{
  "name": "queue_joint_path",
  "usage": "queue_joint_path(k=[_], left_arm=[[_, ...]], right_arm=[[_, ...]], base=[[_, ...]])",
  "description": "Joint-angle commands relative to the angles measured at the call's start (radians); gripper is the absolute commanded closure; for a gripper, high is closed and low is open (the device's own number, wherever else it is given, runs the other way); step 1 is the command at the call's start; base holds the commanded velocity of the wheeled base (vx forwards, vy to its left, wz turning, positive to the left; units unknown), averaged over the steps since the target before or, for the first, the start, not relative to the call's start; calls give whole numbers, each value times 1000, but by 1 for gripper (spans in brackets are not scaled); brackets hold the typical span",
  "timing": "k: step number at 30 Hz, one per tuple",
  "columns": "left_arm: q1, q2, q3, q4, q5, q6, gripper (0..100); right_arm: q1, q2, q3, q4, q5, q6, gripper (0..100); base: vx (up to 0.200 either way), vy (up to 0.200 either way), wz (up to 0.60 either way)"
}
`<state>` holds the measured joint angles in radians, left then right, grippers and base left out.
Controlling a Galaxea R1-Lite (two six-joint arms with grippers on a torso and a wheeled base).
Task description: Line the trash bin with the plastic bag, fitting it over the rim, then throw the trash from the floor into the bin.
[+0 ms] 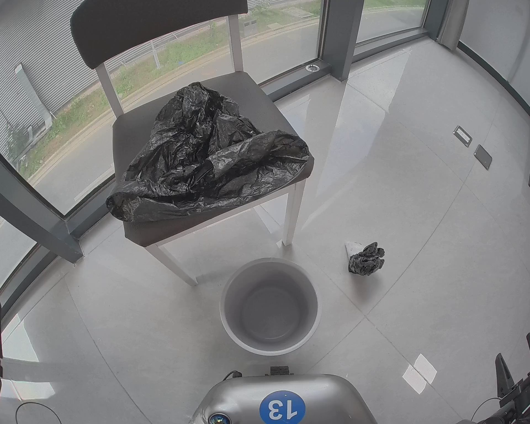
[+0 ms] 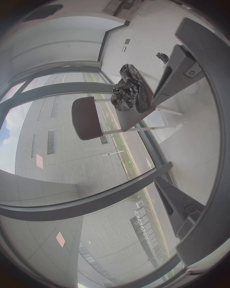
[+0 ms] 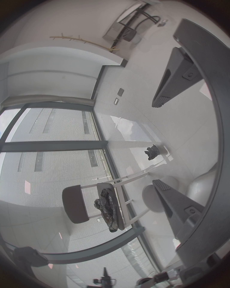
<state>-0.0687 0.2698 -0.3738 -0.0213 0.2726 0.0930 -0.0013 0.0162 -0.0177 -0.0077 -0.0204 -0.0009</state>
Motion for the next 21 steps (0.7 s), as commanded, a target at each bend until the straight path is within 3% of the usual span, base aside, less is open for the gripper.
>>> queue_joint_path(k=[1,3,5,6,7,9,11,12,15,17,21], left_arm=[[-17,100,-69,7,-4,-12,0],[-17,112,-79,7,-4,-6,0],[-13,154,-97,1,-4,-7,0],[-16,178,-105,-3,0,-12,0],[-16,187,-112,1,-6,-7,0],[-22,201,-125,1,-9,-7,0],[-37,266,-162,7,-6,-15,0],[-36,284,-180,15,-6,-16,0],[-43,344,-270,92,-7,-27,0],[-131,425,-419,253,-9,-122,0],[-281,514,-599,449,-9,-272,0]], right_arm=[[-2,-16,18,-6,16,-19,0],[0,-16,13,-9,-6,18,0],[10,62,-134,5,-47,203,0],[37,185,-252,23,-49,369,0],[44,235,-297,44,-50,412,0],[55,283,-349,84,-41,397,0],[99,321,-370,133,48,243,0],[118,329,-375,137,79,216,0],[150,366,-389,146,126,208,0],[145,464,-418,146,125,206,0],[153,573,-498,183,128,199,0]], base=[[0,0,0],[0,0,0],[0,0,0],[0,0,0],[0,0,0],[0,0,0],[0,0,0],[0,0,0],[0,0,0],[0,0,0],[0,0,0]])
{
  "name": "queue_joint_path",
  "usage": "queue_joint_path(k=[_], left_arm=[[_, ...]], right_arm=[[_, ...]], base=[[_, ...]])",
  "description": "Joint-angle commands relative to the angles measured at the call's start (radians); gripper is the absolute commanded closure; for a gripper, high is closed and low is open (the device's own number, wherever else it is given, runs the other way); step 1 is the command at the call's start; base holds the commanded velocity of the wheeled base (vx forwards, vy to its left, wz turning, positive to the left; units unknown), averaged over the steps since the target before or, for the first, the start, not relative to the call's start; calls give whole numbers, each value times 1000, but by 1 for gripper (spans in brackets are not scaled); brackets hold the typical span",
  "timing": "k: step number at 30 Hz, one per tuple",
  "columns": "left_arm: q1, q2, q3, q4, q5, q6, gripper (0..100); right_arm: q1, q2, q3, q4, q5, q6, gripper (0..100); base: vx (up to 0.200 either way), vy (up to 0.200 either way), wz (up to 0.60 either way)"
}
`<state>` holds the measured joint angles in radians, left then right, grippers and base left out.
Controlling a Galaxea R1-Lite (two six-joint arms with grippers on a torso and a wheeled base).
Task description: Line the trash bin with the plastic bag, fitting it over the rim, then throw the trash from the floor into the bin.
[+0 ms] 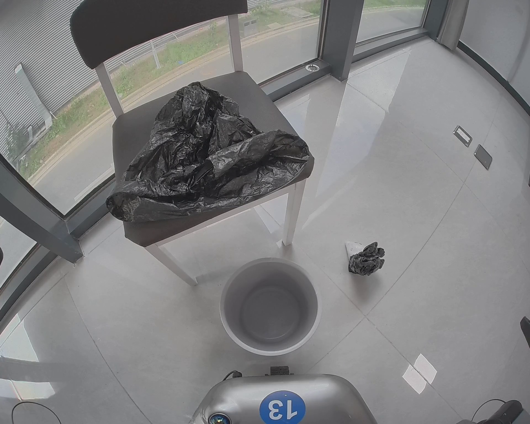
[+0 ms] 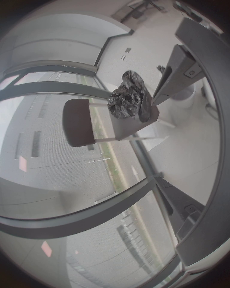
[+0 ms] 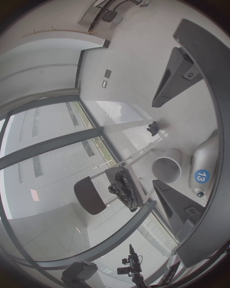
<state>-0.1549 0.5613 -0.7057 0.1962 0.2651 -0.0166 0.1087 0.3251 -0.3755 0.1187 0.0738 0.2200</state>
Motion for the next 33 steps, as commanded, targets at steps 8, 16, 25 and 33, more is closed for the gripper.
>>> queue_joint_path(k=[8,16,25,33], left_arm=[[-272,339,-345,387,-46,-214,0],[-270,450,-425,505,-116,-203,0],[-198,560,-451,408,-250,-187,0],[41,611,-455,362,-354,38,0]], right_arm=[[62,566,-530,340,179,-16,0],[124,762,-677,326,182,-100,0],[189,920,-703,102,202,-271,0],[167,1002,-740,-1,201,-357,0]], base=[[0,0,0],[0,0,0],[0,0,0],[0,0,0]])
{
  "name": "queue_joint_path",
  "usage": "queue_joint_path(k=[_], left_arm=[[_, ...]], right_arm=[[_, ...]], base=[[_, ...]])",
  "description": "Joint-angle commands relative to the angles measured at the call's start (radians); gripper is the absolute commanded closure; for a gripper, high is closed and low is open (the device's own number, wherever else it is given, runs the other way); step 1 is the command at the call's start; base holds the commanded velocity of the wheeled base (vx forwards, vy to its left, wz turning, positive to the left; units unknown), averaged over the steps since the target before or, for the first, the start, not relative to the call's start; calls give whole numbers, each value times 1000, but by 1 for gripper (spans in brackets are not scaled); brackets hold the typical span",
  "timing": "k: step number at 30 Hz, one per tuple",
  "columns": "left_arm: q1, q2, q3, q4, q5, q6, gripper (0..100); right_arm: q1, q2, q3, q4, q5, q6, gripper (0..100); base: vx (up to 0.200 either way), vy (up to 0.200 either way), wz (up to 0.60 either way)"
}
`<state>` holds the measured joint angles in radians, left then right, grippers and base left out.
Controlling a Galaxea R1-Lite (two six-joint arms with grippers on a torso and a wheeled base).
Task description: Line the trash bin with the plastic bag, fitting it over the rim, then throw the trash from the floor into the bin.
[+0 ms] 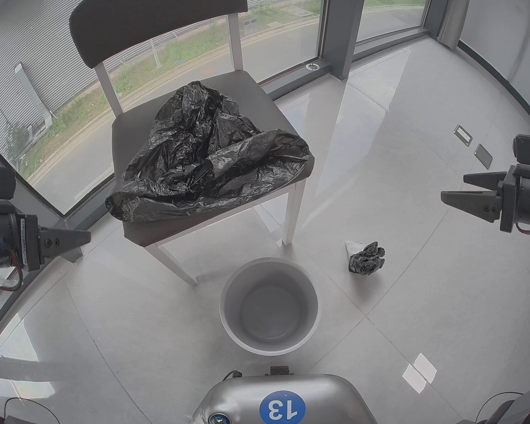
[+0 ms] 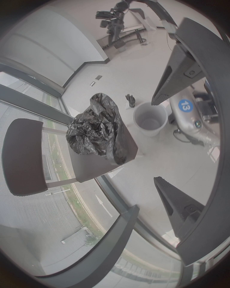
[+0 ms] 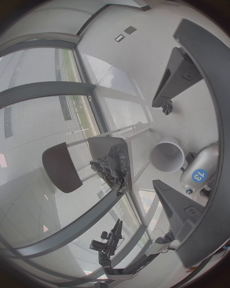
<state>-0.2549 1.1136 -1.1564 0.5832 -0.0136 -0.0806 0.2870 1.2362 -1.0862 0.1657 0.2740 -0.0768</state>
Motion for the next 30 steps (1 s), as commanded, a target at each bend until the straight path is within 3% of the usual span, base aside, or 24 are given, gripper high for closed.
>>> queue_joint_path(k=[1,4,9,15,20,25,30], left_arm=[[155,57,-6,-28,-144,113,0],[172,69,-3,-54,-193,113,0],[167,110,44,-155,-197,122,0],[189,176,176,-370,-186,268,0],[230,252,284,-634,-184,421,0],[244,348,330,-844,-167,463,0],[246,393,328,-884,-137,470,0]], right_arm=[[-29,112,-34,-61,4,-100,0],[-22,126,-57,-69,8,-98,0],[0,174,-115,-78,8,-84,0],[14,256,-244,-80,39,-81,0],[21,341,-339,-80,50,-81,0],[29,404,-408,-86,50,-74,0],[50,414,-414,-120,51,-49,0]], base=[[0,0,0],[0,0,0],[0,0,0],[0,0,0],[0,0,0],[0,0,0],[0,0,0]])
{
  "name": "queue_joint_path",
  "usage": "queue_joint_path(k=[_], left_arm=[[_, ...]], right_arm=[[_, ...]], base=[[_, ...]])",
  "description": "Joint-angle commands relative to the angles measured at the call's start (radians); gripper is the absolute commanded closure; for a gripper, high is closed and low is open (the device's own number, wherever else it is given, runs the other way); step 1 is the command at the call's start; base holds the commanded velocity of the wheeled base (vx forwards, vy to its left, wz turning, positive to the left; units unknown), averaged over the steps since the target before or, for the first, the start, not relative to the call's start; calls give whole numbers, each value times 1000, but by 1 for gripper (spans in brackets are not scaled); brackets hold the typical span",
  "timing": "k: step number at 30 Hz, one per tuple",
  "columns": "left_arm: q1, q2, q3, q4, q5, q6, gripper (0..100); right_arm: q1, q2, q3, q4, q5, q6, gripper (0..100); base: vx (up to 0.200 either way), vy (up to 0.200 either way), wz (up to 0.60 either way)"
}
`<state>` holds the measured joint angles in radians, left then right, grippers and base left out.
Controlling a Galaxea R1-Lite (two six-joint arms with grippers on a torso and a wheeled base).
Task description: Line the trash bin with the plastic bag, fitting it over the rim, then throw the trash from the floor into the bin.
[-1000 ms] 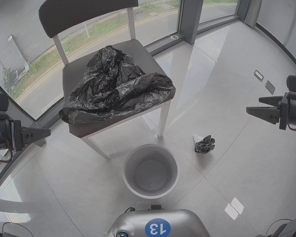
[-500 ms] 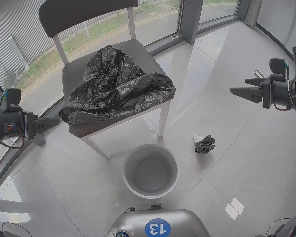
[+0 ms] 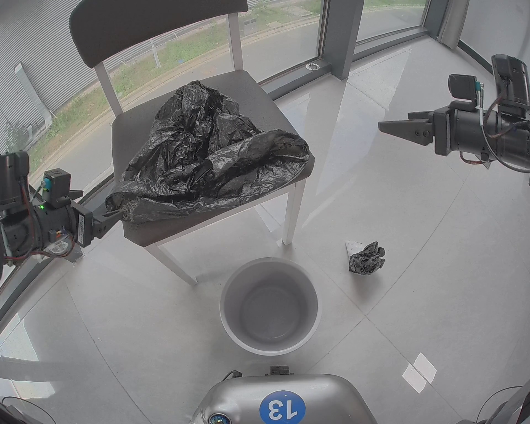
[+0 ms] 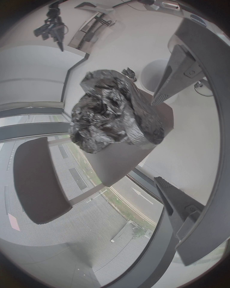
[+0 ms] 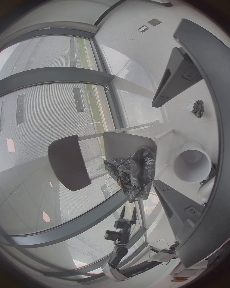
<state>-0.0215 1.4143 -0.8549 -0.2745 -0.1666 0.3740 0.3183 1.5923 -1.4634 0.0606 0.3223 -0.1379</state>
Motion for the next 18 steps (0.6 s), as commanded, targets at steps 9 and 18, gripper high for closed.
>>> queue_joint_path(k=[9,18], left_arm=[[15,195,-65,-65,19,20,0],[64,206,-158,-63,13,8,0]], right_arm=[[21,69,-37,-78,3,18,0],[15,66,-35,-87,4,18,0]], base=[[0,0,0],[0,0,0]])
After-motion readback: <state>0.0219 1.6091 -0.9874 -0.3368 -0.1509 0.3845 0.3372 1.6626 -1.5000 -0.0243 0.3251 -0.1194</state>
